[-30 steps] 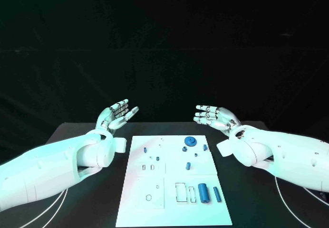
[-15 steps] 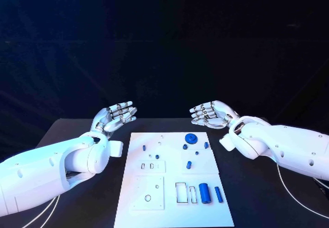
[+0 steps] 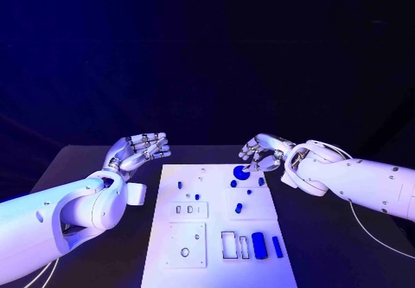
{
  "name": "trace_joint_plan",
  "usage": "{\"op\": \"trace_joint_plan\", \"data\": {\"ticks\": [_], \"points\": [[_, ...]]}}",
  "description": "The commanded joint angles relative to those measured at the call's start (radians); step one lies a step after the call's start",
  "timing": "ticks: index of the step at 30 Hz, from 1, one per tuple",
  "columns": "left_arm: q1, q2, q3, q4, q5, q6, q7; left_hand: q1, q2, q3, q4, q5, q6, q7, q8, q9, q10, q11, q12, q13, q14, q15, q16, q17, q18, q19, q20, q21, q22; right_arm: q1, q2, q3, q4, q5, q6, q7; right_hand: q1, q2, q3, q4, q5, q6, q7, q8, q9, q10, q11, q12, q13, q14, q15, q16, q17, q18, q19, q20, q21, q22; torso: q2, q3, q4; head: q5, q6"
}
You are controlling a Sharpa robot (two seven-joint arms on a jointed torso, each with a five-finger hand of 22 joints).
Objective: Assemble the parts on the task board
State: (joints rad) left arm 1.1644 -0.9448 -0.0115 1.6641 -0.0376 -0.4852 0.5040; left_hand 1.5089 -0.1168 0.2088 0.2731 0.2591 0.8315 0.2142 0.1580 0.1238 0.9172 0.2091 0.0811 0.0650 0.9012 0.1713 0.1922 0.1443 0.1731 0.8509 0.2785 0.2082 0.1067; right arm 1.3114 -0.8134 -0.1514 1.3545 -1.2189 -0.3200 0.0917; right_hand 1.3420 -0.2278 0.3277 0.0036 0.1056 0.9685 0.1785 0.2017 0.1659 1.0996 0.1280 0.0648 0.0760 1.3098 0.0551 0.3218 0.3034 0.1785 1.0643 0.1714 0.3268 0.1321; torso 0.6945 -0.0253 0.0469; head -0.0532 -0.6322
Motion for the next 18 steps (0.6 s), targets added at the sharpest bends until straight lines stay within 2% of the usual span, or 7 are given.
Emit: {"op": "trace_joint_plan", "data": {"ticks": [1, 5, 8, 10, 11, 15, 18], "points": [[0.003, -0.009, 0.003, 0.024, -0.026, 0.056, 0.024, 0.009, -0.003, 0.006, -0.002, -0.005, 0.008, 0.041, 0.004, 0.001, 0.006, 0.0, 0.002, 0.001, 0.001, 0.001, -0.001, 0.001, 0.009, 0.002, 0.0, 0.002, 0.0, 0.001, 0.0, 0.001, 0.006, -0.251, 0.056, -0.12, 0.027, 0.003, -0.06, 0.032, 0.006, -0.005, -0.016, 0.005, 0.009, 0.004, -0.02, 0.008, 0.009, 0.068, -0.023, 0.072, 0.078, 0.006, 0.069, -0.025, 0.044, 0.021, 0.019, -0.0012, 0.0081, -0.007, 0.004], [0.004, -0.018, 0.007, 0.042, -0.029, 0.06, 0.023, 0.009, -0.003, 0.006, -0.002, -0.005, 0.008, 0.04, 0.004, 0.001, 0.007, 0.0, 0.001, 0.001, -0.002, 0.001, -0.002, 0.001, 0.009, 0.001, 0.0, 0.002, -0.001, 0.002, 0.004, 0.001, 0.002, -0.304, 0.063, -0.151, 0.051, 0.001, -0.097, 0.076, 0.019, -0.008, -0.028, 0.011, 0.022, 0.028, -0.038, 0.022, 0.036, 0.134, -0.048, 0.203, 0.209, 0.004, 0.149, -0.056, 0.116, 0.062, 0.027, -0.0016, 0.0117, -0.012, 0.008], [0.005, -0.022, 0.01, 0.049, -0.029, 0.062, 0.02, 0.009, -0.003, 0.006, -0.002, -0.005, 0.008, 0.04, 0.004, 0.001, 0.007, 0.0, 0.001, 0.001, -0.002, 0.001, -0.002, 0.001, 0.009, 0.001, 0.0, 0.002, -0.001, 0.002, 0.008, 0.001, -0.003, -0.326, 0.063, -0.164, 0.063, -0.001, -0.106, 0.102, 0.023, -0.011, -0.029, 0.014, 0.03, 0.023, -0.042, 0.03, 0.052, 0.162, -0.055, 0.329, 0.316, 0.003, 0.186, -0.068, 0.17, 0.098, 0.031, -0.0004, 0.0137, -0.013, 0.011], [0.005, -0.025, 0.011, 0.051, -0.029, 0.063, 0.019, 0.009, -0.003, 0.006, -0.002, -0.005, 0.008, 0.04, 0.004, 0.001, 0.007, 0.0, 0.001, 0.001, -0.002, 0.001, -0.002, 0.001, 0.009, 0.001, 0.0, 0.002, -0.001, 0.002, 0.01, 0.001, -0.005, -0.335, 0.063, -0.17, 0.079, -0.005, -0.113, 0.128, 0.025, -0.016, -0.033, 0.017, 0.039, 0.015, -0.044, 0.038, 0.067, 0.194, -0.055, 0.667, 0.63, -0.001, 0.209, -0.073, 0.24, 0.149, 0.033, 0.0001, 0.0147, -0.013, 0.011], [0.005, -0.026, 0.011, 0.053, -0.028, 0.064, 0.017, 0.009, -0.003, 0.006, -0.002, -0.005, 0.008, 0.04, 0.004, 0.001, 0.007, 0.0, 0.001, 0.001, -0.002, 0.001, -0.002, 0.001, 0.009, 0.001, 0.0, 0.002, -0.001, 0.002, 0.012, 0.001, -0.007, -0.343, 0.063, -0.175, 0.087, -0.008, -0.116, 0.144, 0.027, -0.021, -0.031, 0.018, 0.044, 0.012, -0.043, 0.042, 0.075, 0.197, -0.055, 0.796, 0.749, -0.008, 0.216, -0.074, 0.318, 0.232, 0.035, 0.0007, 0.0158, -0.014, 0.012], [0.006, -0.029, 0.012, 0.055, -0.028, 0.064, 0.014, 0.009, -0.004, 0.007, -0.002, -0.005, 0.008, 0.041, 0.003, 0.001, 0.007, 0.0, 0.001, 0.0, -0.004, 0.001, -0.004, 0.001, 0.008, 0.0, 0.0, 0.001, -0.001, 0.002, 0.017, 0.001, -0.011, -0.355, 0.056, -0.186, 0.102, -0.012, -0.13, 0.174, 0.026, -0.028, -0.026, 0.02, 0.053, 0.002, -0.037, 0.046, 0.085, 0.201, -0.052, 0.932, 0.873, -0.026, 0.234, -0.071, 0.48, 0.418, 0.037, 0.0007, 0.0172, -0.017, 0.013], [0.007, -0.029, 0.012, 0.055, -0.028, 0.064, 0.013, 0.009, -0.004, 0.007, -0.002, -0.005, 0.008, 0.041, 0.003, 0.001, 0.007, 0.0, 0.001, 0.0, -0.004, 0.001, -0.004, 0.001, 0.008, 0.0, 0.0, 0.001, -0.001, 0.001, 0.02, 0.001, -0.012, -0.36, 0.051, -0.192, 0.107, -0.01, -0.13, 0.184, 0.028, -0.033, -0.025, 0.02, 0.055, 0.005, -0.039, 0.05, 0.089, 0.201, -0.051, 0.958, 0.896, -0.03, 0.234, -0.07, 0.516, 0.46, 0.038, 0.0002, 0.0176, -0.016, 0.013]]}}
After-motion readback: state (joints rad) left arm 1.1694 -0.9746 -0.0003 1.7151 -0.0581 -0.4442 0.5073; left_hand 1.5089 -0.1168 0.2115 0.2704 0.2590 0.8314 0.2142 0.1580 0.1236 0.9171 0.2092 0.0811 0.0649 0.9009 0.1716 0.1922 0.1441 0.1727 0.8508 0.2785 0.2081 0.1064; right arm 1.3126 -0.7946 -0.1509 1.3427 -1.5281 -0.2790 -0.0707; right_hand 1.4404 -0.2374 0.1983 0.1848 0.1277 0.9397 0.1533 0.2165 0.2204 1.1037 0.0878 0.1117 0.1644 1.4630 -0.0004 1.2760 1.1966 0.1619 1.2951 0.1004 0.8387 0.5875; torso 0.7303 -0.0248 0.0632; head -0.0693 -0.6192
